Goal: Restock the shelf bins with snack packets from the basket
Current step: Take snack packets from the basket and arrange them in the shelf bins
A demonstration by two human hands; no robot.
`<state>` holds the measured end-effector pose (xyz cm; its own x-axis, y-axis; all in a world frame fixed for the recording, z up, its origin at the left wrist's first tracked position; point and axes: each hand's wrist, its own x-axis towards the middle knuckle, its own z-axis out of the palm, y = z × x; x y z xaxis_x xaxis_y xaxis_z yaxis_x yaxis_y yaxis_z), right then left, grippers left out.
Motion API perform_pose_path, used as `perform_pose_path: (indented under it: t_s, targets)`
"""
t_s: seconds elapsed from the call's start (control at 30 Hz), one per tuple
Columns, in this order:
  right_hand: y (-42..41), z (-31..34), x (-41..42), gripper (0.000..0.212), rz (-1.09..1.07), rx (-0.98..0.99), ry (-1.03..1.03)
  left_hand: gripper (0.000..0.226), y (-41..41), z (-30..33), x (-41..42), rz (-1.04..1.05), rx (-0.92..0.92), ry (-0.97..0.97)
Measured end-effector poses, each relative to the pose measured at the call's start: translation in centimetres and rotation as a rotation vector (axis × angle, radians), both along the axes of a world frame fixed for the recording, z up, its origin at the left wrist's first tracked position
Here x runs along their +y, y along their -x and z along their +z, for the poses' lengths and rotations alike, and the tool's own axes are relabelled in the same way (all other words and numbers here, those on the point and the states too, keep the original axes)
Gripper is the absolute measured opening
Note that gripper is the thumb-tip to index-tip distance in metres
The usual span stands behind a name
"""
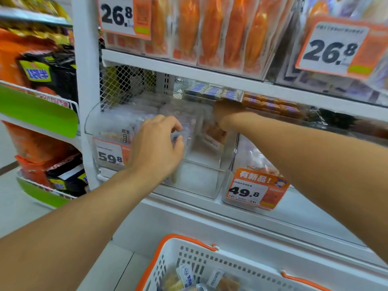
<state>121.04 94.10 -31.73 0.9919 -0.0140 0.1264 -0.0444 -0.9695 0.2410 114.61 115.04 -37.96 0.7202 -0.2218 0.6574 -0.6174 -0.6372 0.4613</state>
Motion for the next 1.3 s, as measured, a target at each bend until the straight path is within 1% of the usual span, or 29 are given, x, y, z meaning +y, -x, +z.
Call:
perform_pose_path:
  t_s: [0.07,0.1,0.17,0.27,0.3,0.37,0.47,0.57,0.63,0.7,0.73,0.8,0.83,0.93,1.0,1.03,1.1,1.13,1.2,1.27,1.3]
  targets:
    - [-0.9,0.1,-0.8,0.024,0.010,-0.029,0.035,0.009,-0.2,-0.1,0.0,-0.013,-0.006,0.012]
    - [-1.3,0.2,-1.1,0.025,0.019,-0.064,0.037,0.008,-0.3,-0.1,0.1,-0.013,-0.008,0.015]
    - [-2.5,0.1,-1.8,0.020,0.024,-0.106,0.037,0.008,-0.4,-0.2,0.0,-0.009,-0.022,0.009]
    - [-4.1,0.1,-2.3,0.012,0.041,-0.082,-0.029,0.009,-0.5,-0.2,-0.1,-0.016,-0.031,0.009]
    - [-4.4,0.1,-2.4,0.015,0.042,-0.068,-0.050,0.010,-0.5,-0.2,-0.2,-0.017,-0.026,0.015]
    - [-5.1,-0.1,-2.6,0.017,0.040,-0.052,-0.018,0.011,-0.6,-0.3,-0.5,-0.029,-0.023,0.024]
    - [-5.6,-0.3,-2.3,0.035,0.066,-0.062,0.065,0.012,-0.6,-0.2,-0.9,-0.040,-0.023,0.027]
    - [-5.5,-0.3,-2.3,0.037,0.099,-0.086,0.105,0.013,-0.6,-0.2,-1.2,-0.029,-0.018,0.026]
    - [-5.3,-0.4,-2.6,0.039,0.087,-0.051,0.111,0.013,-0.5,-0.2,-1.3,-0.033,-0.015,0.019]
    - [-5.1,-0.4,-2.8,0.039,0.060,-0.050,0.083,0.015,-0.5,-0.2,-1.4,-0.042,-0.012,0.014]
    - [-5.0,-0.3,-2.8,0.036,0.048,-0.082,0.064,0.016,-0.5,-0.1,-1.5,-0.045,-0.018,0.012]
    - [-4.6,0.1,-2.7,0.021,0.039,-0.163,0.023,0.019,-0.5,-0.1,-1.5,-0.046,-0.044,0.024]
    - [-4.3,0.1,-2.7,0.019,0.037,-0.180,0.000,0.020,-0.4,0.0,-1.5,-0.050,-0.057,0.040]
    - [-2.3,0.1,-2.6,0.036,0.021,-0.142,-0.098,0.019,0.1,0.5,-1.8,-0.089,-0.083,0.069]
    - [0.1,0.4,-1.8,0.036,0.038,-0.097,-0.162,0.016,0.5,0.7,-2.1,-0.162,-0.088,0.055]
    - [1.7,0.5,-1.2,0.034,0.083,-0.081,-0.187,0.015,0.7,0.7,-2.2,-0.211,-0.073,0.040]
    - [5.6,1.0,-0.2,0.031,0.220,-0.100,-0.196,0.020,1.3,0.4,-2.3,-0.313,-0.027,-0.029]
    - [8.0,1.0,0.2,0.028,0.287,-0.152,-0.183,0.024,1.7,0.4,-2.4,-0.365,0.004,-0.089]
    - [13.3,0.1,1.0,0.021,0.382,-0.371,-0.225,0.029,2.5,0.6,-2.4,-0.447,0.119,-0.253]
    - [18.8,-3.0,2.1,0.022,0.441,-0.646,-0.425,0.026,3.4,0.4,-2.5,-0.503,0.286,-0.509]
    - [21.0,-5.4,2.7,0.028,0.449,-0.714,-0.540,0.021,3.8,0.0,-2.6,-0.518,0.400,-0.661]
